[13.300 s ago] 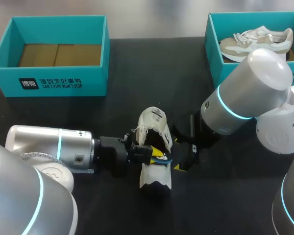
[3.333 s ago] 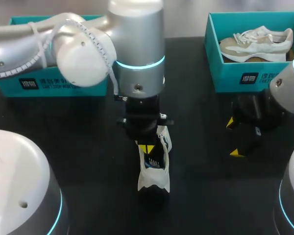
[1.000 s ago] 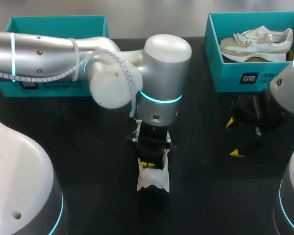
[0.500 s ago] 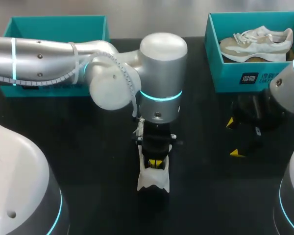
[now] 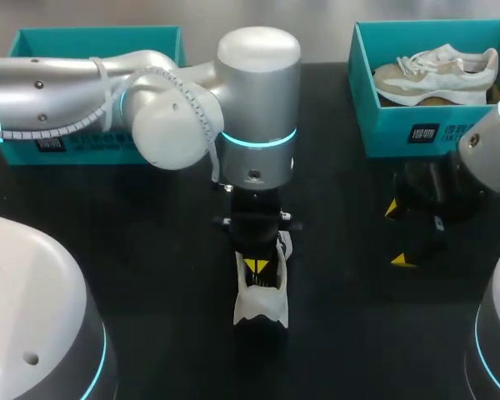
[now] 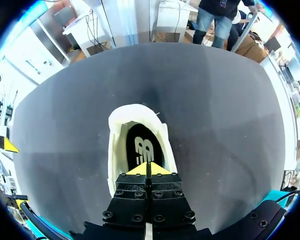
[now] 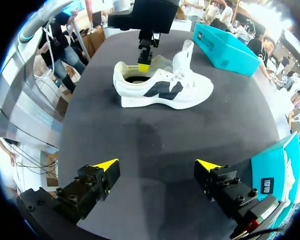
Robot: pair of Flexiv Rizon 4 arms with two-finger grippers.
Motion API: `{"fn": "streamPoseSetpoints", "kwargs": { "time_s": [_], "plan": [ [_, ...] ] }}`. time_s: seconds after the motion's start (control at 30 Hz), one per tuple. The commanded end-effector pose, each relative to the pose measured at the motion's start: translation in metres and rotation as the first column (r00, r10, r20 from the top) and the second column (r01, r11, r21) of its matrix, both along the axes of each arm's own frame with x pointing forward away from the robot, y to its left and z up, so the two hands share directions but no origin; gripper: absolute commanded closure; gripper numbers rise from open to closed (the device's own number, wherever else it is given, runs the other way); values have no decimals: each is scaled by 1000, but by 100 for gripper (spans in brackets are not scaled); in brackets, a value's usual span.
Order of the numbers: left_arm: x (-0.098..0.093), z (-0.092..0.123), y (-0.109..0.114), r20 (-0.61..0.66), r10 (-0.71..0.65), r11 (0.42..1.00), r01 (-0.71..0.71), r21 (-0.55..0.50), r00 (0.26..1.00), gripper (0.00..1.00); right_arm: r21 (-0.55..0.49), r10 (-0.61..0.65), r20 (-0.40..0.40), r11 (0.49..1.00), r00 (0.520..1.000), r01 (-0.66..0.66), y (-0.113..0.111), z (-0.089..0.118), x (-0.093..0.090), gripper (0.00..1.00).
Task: Take the shoe out of the shoebox, open the shoe tongue, remove and reinsert the insole, then place the shoe into the shoebox
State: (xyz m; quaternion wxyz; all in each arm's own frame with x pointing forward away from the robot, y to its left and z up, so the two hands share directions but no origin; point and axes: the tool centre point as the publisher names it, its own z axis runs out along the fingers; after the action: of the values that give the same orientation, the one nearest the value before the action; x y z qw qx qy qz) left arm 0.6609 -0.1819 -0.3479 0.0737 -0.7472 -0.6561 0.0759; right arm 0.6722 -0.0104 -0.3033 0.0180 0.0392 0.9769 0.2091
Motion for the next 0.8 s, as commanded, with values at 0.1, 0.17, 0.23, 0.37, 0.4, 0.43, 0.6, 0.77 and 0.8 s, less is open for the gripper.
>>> {"fn": "streamPoseSetpoints", "kwargs": {
  "time_s": [0.1,0.17,0.23,0.37,0.4,0.43,0.6,0.77,0.8],
  "plan": [
    [0,0,0,1,-1,1000,1,0,1000,100,-2,-1,1,1000,1000,1,0,0,-1,0],
    [0,0,0,1,-1,1000,1,0,1000,100,-2,-1,1,1000,1000,1,0,0,-1,0],
    [0,0,0,1,-1,1000,1,0,1000,100,-2,-1,1,1000,1000,1,0,0,-1,0],
    [0,0,0,1,-1,1000,1,0,1000,100,-2,-1,1,1000,1000,1,0,0,-1,0],
    [0,0,0,1,-1,1000,1,0,1000,100,-2,-1,1,1000,1000,1,0,0,-1,0],
    [0,0,0,1,-1,1000,1,0,1000,100,-2,-1,1,1000,1000,1,0,0,-1,0],
    [0,0,0,1,-1,1000,1,0,1000,100,-2,-1,1,1000,1000,1,0,0,-1,0],
    [10,-3,-9,40,4,1000,-3,-14,999,100,-2,-1,1,1000,1000,1,0,0,-1,0],
    [12,-5,-11,56,2,1000,-1,-14,998,100,-2,-1,1,1000,1000,1,0,0,-1,0]
  ]
}}
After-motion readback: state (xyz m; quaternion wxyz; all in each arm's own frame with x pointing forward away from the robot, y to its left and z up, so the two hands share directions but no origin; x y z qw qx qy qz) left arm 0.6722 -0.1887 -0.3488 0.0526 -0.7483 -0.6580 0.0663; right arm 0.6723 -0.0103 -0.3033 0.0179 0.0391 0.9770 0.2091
